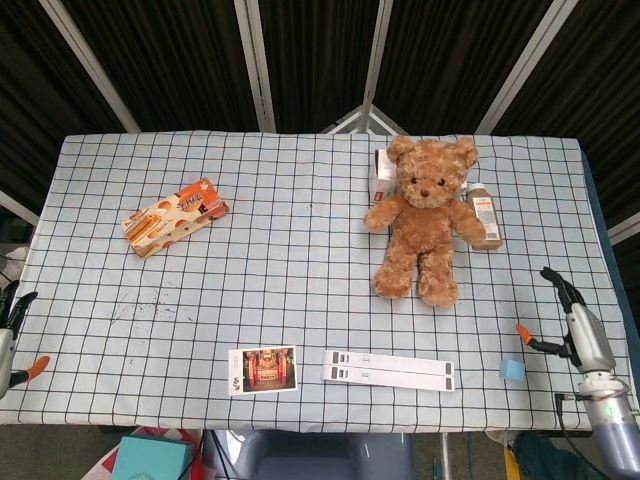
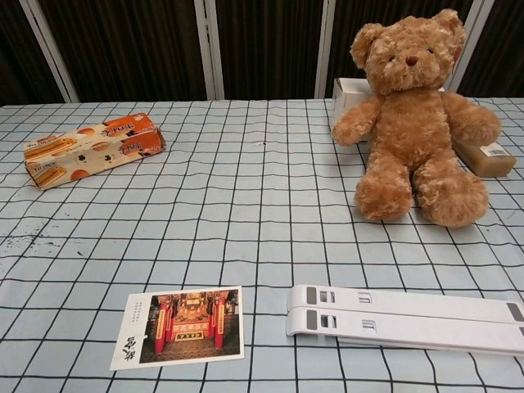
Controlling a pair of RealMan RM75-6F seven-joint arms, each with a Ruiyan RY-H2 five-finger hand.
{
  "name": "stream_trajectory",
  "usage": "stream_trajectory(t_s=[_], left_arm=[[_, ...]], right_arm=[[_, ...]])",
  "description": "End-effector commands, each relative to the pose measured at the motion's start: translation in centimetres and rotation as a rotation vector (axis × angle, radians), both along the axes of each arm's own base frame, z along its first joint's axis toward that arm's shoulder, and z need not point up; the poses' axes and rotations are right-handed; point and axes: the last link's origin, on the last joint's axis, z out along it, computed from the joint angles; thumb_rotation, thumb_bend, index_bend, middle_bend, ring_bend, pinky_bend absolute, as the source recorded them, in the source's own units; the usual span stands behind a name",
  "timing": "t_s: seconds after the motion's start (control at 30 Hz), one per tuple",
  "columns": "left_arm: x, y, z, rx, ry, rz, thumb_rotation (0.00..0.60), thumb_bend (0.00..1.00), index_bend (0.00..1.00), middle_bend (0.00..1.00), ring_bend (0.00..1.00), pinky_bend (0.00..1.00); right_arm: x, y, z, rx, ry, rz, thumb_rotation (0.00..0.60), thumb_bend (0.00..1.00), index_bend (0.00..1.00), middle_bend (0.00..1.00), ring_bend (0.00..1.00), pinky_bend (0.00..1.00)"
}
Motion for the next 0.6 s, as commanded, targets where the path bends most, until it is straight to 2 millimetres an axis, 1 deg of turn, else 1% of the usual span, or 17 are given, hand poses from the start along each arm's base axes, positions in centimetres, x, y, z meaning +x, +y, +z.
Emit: stream_trajectory(t_s=[0.03,0.2,0.37,0.47,0.6], left_arm=[[0.0,0.1,-0.1,0.002,0.004,0.004,0.6,0.24,0.13,0.0,0.0,0.03],[-0.1,0.3,-0.2,0.005,0.012,0.014,0.6,0.24,0.13,0.0,0.0,0.03],[-0.2,0.5,-0.4,0.005,0.02,0.021,0.6,0.24,0.13,0.0,0.0,0.03],[-0.2,0.6,-0.3,0.01,0.023,0.028,0.6,0.24,0.13,0.0,0.0,0.03],[-0.4,0.8,-0.2,0.016,0.027,0.038,0.6,0.24,0.13,0.0,0.0,0.03]], right_arm=[[1.2,-5.0,0.7,0.028,-0.136,-0.068,0.6,0.29,0.04,0.12,0.07,0.0],[2.0,-8.1,-0.1,0.071,-0.237,-0.139,0.6,0.29,0.04,0.12,0.07,0.0],[2.7,-10.9,-0.9,0.083,-0.226,-0.165,0.6,0.29,0.04,0.12,0.07,0.0],[3.3,-12.2,-1.5,0.091,-0.208,-0.17,0.6,0.29,0.05,0.12,0.07,0.0],[3.5,-13.6,-2.3,0.1,-0.154,-0.187,0.6,0.29,0.06,0.12,0.07,0.0]])
